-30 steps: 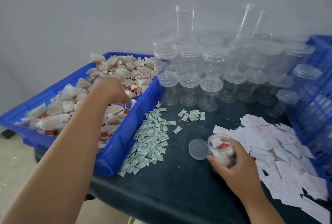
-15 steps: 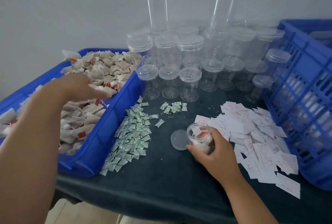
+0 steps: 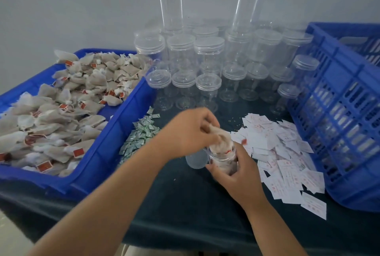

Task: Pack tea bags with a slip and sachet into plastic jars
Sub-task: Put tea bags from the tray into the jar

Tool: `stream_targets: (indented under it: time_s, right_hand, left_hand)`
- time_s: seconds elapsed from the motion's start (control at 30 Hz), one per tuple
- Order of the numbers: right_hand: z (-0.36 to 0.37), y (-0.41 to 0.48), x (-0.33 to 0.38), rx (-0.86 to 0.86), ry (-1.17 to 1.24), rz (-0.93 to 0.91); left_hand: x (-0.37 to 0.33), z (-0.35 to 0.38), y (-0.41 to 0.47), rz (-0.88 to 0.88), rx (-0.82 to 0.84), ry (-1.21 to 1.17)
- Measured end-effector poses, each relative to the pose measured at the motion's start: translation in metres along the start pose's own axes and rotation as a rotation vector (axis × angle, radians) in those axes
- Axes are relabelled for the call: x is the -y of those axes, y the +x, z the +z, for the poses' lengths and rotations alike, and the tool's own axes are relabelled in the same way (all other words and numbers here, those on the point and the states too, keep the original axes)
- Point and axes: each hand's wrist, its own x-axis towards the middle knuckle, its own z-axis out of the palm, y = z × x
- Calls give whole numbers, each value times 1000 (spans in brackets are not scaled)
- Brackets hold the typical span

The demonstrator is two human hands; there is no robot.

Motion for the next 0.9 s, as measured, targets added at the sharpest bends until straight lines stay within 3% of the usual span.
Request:
stream_targets:
  time_s: [0.2,0.37,0.47,0.53,0.6,0.67,0.77,0.83,0.9]
  right_hand:
    - [2,2,2,-13,2,-24]
    - [3,0,-3,50,-99,-60]
    - [5,0,-4,78,-116,-79]
    - [5,1,-5,63,-80,-66]
    - [5,2,-7,19,-47,-39]
    - [5,1,-9,-19,-21,-13]
    - [4,2,-9,-35,-4,6]
    - [4,3,-10,-28,-6,16]
    - [5,3,-10,-25,-2,23]
  left_hand:
    - [8,26,1,128,-94,220]
    - [7,27,-4,171,281,558]
    - [9,11,-6,170,397,473]
    - [15,-4,-5,171,277,248]
    - [33,-17,3,117,-76,51]
    - [59,-22,14,-73,-337,131]
    - [102,-9,29,-297,-254,483]
    - [122,7,33,-322,-216,537]
    - [134,18,35,-293,-280,513]
